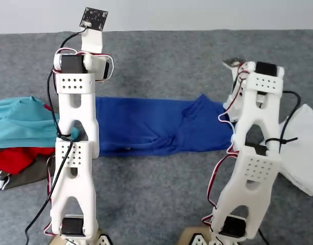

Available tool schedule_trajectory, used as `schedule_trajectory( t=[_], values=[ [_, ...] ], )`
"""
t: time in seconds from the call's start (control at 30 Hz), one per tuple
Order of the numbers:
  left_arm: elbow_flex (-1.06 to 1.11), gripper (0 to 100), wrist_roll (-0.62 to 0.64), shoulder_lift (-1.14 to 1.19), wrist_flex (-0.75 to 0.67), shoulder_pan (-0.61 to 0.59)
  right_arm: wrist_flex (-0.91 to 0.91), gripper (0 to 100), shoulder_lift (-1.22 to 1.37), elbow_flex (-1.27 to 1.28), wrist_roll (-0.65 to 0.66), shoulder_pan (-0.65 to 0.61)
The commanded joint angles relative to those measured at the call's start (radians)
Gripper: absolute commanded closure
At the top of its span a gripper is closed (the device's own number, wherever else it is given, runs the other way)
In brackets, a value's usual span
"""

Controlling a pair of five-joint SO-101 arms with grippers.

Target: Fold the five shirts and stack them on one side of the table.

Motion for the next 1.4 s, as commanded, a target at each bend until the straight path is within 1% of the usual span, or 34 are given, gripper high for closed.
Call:
schedule_trajectory(
  t=[0.0,0.17,0.3,0.37,0.5,0.63,0.73,0.87,1.0,1.07,1.2,1.37],
  values=[
    [-0.007,99,0.011,-0.018,0.021,0.008,0.016,92.6,-0.114,-0.011,0.0,-0.044],
    [-0.007,99,0.011,-0.023,0.025,0.003,-0.013,92.6,-0.14,-0.011,-0.071,-0.064],
    [0.004,99,0.014,-0.072,0.026,-0.035,-0.008,92.5,-0.139,-0.011,-0.11,-0.064],
    [0.03,99,0.035,-0.121,0.026,-0.063,-0.025,91.6,-0.131,-0.011,-0.115,-0.059],
    [0.173,99,0.051,-0.238,0.026,-0.107,-0.081,86.1,-0.094,-0.008,-0.12,-0.058],
    [0.364,99,0.049,-0.379,0.025,-0.152,-0.151,86.1,-0.022,-0.009,-0.157,-0.058],
    [0.489,99,0.048,-0.483,0.023,-0.193,-0.213,86.1,0.021,-0.009,-0.16,-0.058],
    [0.605,99,0.046,-0.597,0.023,-0.23,-0.278,86.1,0.061,-0.009,-0.16,-0.058],
    [0.685,99,0.046,-0.667,0.023,-0.232,-0.3,86.3,0.105,-0.009,-0.158,-0.058],
    [0.708,99,0.046,-0.684,0.023,-0.229,-0.289,88.3,0.12,-0.009,-0.157,-0.058],
    [0.733,99,0.046,-0.694,0.023,-0.232,-0.231,95.7,0.12,-0.009,-0.155,-0.051],
    [0.736,99,0.046,-0.695,0.023,-0.232,-0.214,95.8,0.09,-0.009,-0.155,-0.033]
  ],
)
